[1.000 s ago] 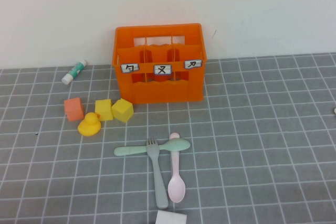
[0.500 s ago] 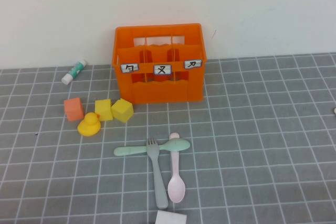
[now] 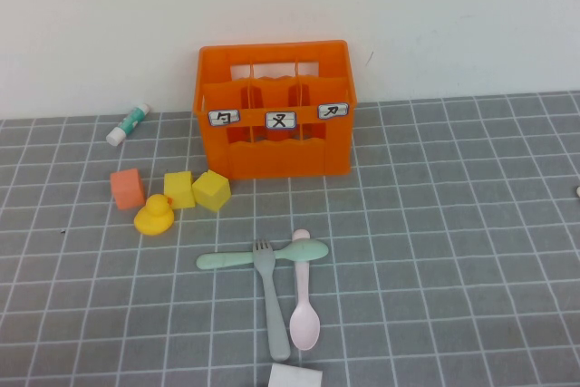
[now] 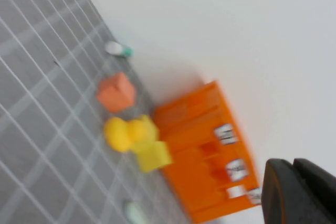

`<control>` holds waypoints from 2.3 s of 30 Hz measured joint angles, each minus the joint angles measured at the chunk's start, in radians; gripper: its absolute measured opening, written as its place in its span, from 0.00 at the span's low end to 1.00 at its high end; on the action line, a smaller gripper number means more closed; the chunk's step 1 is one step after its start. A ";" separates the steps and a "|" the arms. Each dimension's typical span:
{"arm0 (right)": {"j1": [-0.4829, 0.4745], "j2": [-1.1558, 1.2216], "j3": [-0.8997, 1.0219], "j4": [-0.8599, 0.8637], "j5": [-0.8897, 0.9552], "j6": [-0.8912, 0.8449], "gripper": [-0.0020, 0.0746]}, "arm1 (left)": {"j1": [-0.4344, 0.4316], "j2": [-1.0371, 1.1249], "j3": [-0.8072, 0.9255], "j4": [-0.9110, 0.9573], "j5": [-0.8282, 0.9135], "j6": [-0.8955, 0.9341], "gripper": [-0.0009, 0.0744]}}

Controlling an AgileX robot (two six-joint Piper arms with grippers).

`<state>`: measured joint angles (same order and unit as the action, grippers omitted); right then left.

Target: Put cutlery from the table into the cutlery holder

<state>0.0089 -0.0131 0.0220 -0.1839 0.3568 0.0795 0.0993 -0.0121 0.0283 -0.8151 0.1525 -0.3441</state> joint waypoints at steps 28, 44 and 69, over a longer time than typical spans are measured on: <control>0.000 0.000 0.000 0.000 0.000 0.000 0.02 | 0.000 0.389 -0.496 0.238 0.510 0.481 0.01; 0.000 0.000 0.000 0.000 0.000 0.000 0.02 | -0.103 0.996 -0.805 0.611 0.854 0.459 0.01; 0.000 0.000 0.000 0.000 0.000 0.000 0.02 | -0.754 1.806 -1.324 0.973 0.779 -0.146 0.61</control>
<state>0.0089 -0.0131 0.0220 -0.1839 0.3568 0.0795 -0.6544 1.7942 -1.2956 0.1577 0.9312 -0.4901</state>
